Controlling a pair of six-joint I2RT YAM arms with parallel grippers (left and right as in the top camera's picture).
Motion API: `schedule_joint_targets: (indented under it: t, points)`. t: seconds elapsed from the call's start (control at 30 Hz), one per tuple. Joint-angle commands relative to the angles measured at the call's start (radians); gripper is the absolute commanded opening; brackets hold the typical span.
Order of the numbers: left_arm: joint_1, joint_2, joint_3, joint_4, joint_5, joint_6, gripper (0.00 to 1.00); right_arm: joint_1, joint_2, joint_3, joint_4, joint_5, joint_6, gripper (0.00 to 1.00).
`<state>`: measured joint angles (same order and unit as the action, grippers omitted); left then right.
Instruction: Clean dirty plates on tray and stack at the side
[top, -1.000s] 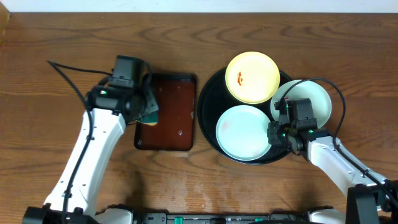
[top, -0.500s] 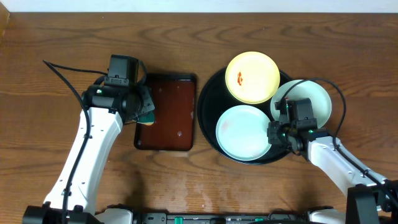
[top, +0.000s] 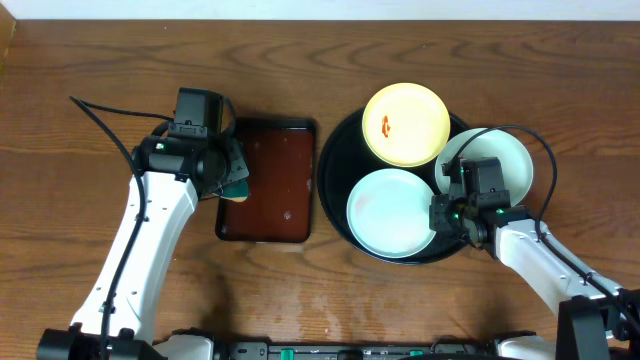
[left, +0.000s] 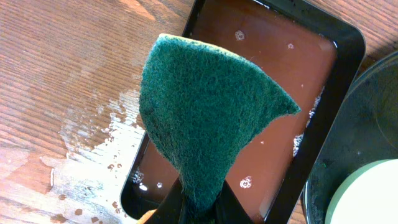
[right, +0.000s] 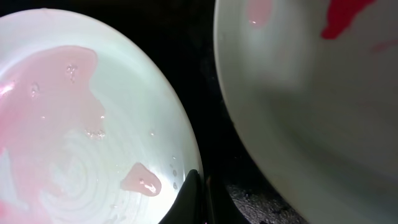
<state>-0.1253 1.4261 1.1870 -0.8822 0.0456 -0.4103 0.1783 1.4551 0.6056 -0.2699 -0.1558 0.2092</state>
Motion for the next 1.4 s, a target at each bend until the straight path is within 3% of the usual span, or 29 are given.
schedule_joint_targets:
  t: [0.0,0.43,0.83,1.37]
  points:
    - [0.003,0.007,0.008,-0.001,-0.013,0.022,0.08,0.004,-0.018,0.014,-0.001,-0.063,0.004,0.01]
    - [0.003,0.007,0.008,0.0,-0.013,0.025,0.08,0.004,-0.184,0.037,-0.064,-0.071,0.023,0.01]
    - [0.003,0.007,0.008,0.0,-0.013,0.025,0.08,0.004,-0.2,0.114,-0.065,-0.022,0.034,0.01]
    - [0.003,0.007,0.008,0.001,-0.038,0.024,0.08,0.009,-0.183,0.116,0.233,0.018,0.09,0.01]
